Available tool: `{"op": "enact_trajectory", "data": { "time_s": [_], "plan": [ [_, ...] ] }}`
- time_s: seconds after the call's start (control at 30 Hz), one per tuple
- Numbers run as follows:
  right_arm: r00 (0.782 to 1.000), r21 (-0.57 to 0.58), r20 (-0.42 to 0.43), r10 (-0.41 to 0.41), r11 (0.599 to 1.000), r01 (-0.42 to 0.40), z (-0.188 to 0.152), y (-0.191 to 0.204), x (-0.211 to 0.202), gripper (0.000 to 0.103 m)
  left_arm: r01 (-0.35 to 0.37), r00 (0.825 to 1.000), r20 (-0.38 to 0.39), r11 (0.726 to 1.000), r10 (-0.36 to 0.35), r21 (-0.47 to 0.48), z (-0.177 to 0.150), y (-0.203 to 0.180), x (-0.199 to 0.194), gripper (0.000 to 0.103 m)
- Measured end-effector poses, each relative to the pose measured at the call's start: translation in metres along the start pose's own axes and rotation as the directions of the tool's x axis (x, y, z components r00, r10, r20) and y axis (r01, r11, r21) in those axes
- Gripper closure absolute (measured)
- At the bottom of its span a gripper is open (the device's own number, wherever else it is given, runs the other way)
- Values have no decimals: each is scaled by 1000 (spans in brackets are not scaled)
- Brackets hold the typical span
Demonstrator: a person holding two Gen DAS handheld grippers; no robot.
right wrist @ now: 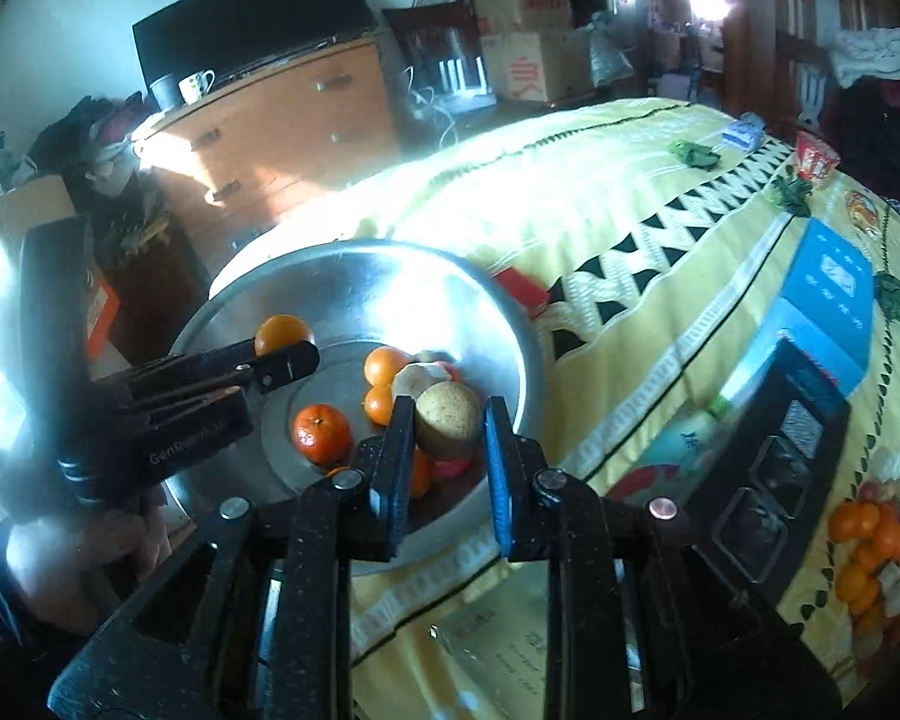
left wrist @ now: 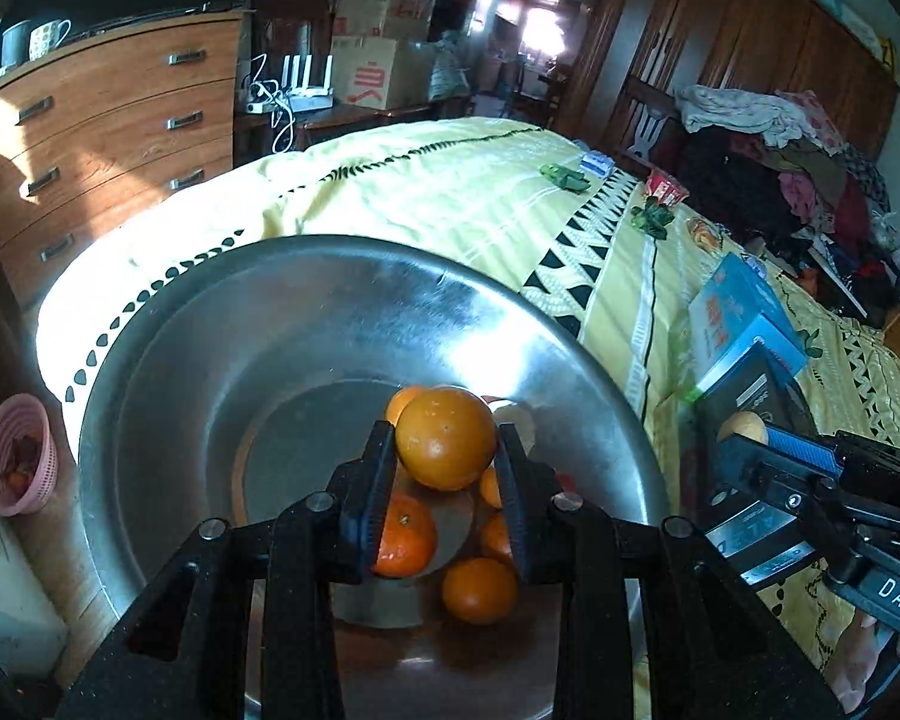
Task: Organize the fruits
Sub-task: 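Carry both fruits over the steel basin and open both tools to drop them, then move both open tools from the basin back to the fruit pile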
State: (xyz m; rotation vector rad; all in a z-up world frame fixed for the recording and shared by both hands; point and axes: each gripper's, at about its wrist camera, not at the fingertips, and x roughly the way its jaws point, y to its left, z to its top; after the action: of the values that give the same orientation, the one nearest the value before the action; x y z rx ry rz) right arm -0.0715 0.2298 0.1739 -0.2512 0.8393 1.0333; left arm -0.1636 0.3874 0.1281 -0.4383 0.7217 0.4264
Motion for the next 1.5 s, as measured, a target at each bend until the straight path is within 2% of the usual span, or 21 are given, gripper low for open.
{"op": "enact_trajectory", "data": {
  "time_s": [0.17,0.5,0.6,0.67,0.73,1.03,1.2,1.5],
  "plan": [
    [999,-38,-50,-2,999,0,-2,16,24,80,-8,1000,-23,1000,7,-24,-4,16,2,69],
    [997,-42,-75,-8,999,5,9,27,32,79,-9,999,-39,999,7,-46,-2,24,8,68],
    [997,-37,-76,-11,999,8,9,28,35,79,6,1000,-30,999,-8,-52,-1,26,7,45],
    [997,-35,-78,-12,999,10,9,28,35,79,8,1000,-19,999,-9,-49,1,24,3,41],
    [997,-36,-77,-14,999,12,9,29,35,79,12,1000,-10,998,-13,-54,4,24,0,32],
    [999,-35,-44,-18,999,16,11,31,18,78,0,1000,13,998,1,-63,7,24,-11,30],
    [1000,-37,-17,-25,999,24,9,30,2,65,-6,1000,25,998,8,-67,6,21,-18,26],
    [995,-31,56,-85,996,87,5,18,-39,64,36,996,80,999,-34,-27,14,-9,-43,25]
  ]
}}
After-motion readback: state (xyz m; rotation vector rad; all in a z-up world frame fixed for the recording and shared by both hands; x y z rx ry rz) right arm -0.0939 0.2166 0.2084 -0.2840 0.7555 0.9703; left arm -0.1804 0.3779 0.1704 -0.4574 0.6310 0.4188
